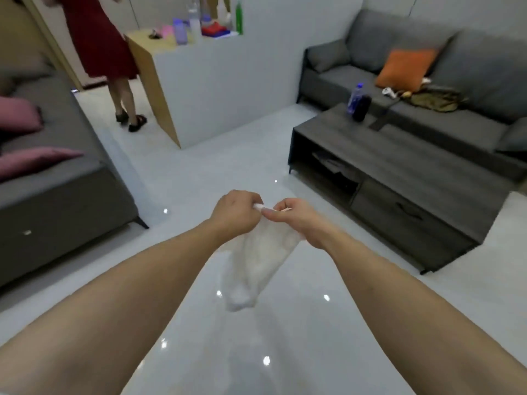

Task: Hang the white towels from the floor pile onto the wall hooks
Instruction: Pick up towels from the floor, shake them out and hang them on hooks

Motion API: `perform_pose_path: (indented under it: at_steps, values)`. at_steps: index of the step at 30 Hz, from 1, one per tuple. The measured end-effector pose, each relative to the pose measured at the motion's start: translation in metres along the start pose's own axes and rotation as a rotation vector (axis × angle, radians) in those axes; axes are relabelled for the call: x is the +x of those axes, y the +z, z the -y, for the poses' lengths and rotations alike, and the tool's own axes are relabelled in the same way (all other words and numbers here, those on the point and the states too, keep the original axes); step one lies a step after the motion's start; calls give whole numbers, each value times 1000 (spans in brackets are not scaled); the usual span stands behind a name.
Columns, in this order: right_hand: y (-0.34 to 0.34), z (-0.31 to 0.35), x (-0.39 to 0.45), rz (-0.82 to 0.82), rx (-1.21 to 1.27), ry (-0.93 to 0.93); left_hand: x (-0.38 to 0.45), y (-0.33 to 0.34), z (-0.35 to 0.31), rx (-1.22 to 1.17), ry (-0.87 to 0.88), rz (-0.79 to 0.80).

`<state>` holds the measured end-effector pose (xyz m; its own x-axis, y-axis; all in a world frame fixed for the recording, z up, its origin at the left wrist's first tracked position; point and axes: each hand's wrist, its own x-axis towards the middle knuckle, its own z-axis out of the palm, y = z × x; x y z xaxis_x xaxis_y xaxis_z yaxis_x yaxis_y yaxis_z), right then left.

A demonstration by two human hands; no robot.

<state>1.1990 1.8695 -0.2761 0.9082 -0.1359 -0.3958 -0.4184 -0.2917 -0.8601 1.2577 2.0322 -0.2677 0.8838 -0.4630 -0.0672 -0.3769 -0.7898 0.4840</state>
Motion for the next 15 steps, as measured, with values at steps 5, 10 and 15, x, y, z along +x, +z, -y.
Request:
perform_pose_path:
  at_steps: [5, 10, 15]
  values:
    - [-117, 4, -27, -102, -597, -27, 34, -49, -118, -27, 121, -217]
    - [-220, -17, -58, -371, -691, 50, 82, -77, -196, -63, 153, -435]
    - [-300, 9, -86, -671, -233, -157, 128, -34, -283, -73, 342, -19]
